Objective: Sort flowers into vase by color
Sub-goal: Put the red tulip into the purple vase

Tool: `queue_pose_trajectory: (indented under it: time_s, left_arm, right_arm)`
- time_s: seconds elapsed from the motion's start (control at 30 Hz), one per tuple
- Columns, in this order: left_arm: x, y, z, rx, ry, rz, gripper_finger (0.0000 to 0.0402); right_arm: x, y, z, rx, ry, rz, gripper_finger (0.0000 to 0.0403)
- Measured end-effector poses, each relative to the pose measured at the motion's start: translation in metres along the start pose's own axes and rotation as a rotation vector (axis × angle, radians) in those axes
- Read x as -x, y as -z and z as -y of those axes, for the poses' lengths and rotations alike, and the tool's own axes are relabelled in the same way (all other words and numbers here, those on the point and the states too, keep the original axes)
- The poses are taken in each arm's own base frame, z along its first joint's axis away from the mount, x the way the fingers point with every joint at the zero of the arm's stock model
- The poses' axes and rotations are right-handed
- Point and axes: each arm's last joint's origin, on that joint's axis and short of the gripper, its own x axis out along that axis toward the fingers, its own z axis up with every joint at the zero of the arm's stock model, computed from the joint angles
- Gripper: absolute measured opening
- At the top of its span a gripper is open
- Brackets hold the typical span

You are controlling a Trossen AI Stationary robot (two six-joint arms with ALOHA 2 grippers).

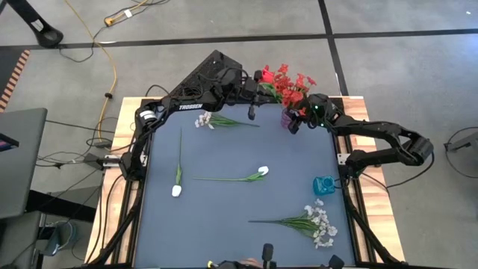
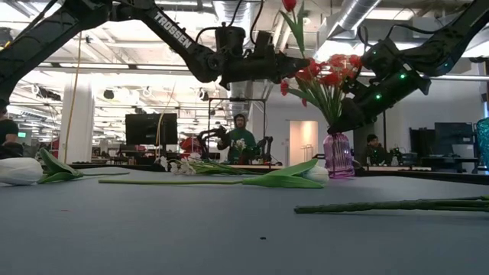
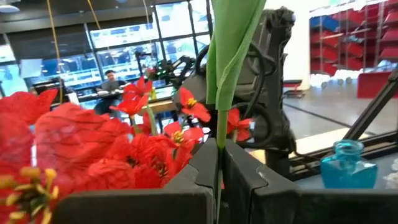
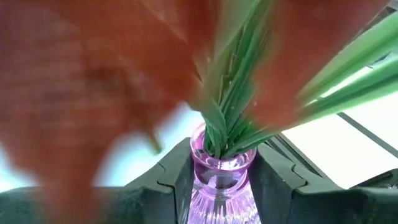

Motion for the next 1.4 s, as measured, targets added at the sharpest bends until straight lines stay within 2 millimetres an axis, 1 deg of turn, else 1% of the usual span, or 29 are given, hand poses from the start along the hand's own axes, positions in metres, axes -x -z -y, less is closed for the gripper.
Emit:
queue_pose_trajectory:
  time_s: [0.43, 0.77, 1.07, 1.4]
  left_arm:
    - [0.000, 0.000, -0.002, -0.072, -0.069, -0.011, 0.0000]
    - [-0.007, 0.000, 0.006, -0.100, -0.079, -0.011, 0.0000]
    - [-0.012, 0.010, 0.011, -0.104, -0.119, -0.086, 0.0000]
    - [-0.012, 0.013, 0.011, -0.075, -0.127, -0.113, 0.0000]
  right_arm:
    - [0.000, 0.000, 0.000, 0.000, 0.000, 0.000, 0.0157]
    - [0.000, 0.000, 0.000, -0.001, 0.000, 0.000, 0.0157]
    - [0.000, -0.001, 0.000, -0.019, -0.004, 0.007, 0.0157]
    - [0.000, -0.002, -0.002, -0.029, -0.023, 0.022, 0.0157]
